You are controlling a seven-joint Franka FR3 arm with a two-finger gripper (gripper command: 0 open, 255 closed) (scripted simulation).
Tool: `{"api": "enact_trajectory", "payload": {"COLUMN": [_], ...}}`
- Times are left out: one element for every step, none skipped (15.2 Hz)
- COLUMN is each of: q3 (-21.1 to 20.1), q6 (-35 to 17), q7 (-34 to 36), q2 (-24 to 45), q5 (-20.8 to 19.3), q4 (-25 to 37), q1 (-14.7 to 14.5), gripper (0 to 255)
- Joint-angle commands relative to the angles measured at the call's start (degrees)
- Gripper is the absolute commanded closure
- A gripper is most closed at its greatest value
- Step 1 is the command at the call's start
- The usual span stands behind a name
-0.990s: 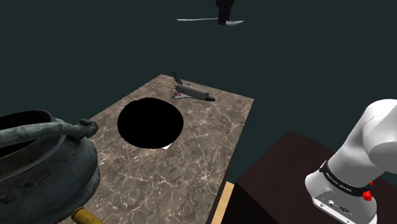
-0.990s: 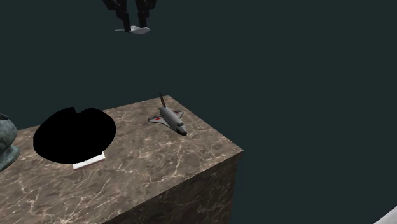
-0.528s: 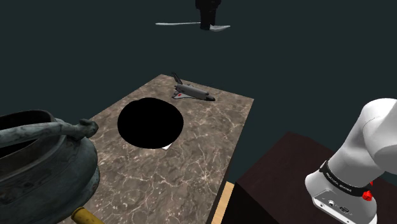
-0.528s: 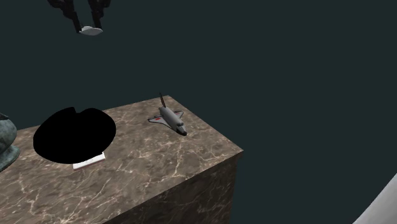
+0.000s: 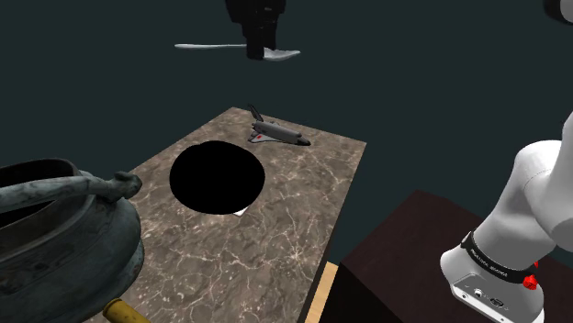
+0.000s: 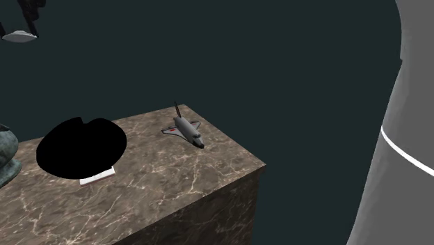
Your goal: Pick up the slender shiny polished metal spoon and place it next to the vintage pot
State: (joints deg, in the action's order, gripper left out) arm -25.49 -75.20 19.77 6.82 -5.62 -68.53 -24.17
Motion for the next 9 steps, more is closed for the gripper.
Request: {"api": "enact_trajectory", "payload": {"q3": [-1.3,-2.0,-2.6,-3.1,-3.5,-3.7,-3.7,-2.8,-3.0], "q6": [1.6,2.5,3.5,4.6,6.0,7.8,10.2,14.6,10.7], "q7": [3.0,4.6,6.2,7.7,9.1,10.4,11.4,11.8,12.3], "q2": [3.3,5.2,7.3,9.6,12.2,15.1,18.8,24.6,20.9], "q5": [-1.7,-2.8,-4.0,-5.3,-6.8,-8.5,-10.6,-13.8,-11.4], "q4": [4.4,6.9,9.7,12.8,16.5,21.0,26.8,37.2,29.5], "q1": [-2.3,-3.8,-5.5,-7.4,-9.6,-12.1,-15.3,-20.4,-17.7], "gripper": [255,255,255,255,255,255,255,255,255]}}
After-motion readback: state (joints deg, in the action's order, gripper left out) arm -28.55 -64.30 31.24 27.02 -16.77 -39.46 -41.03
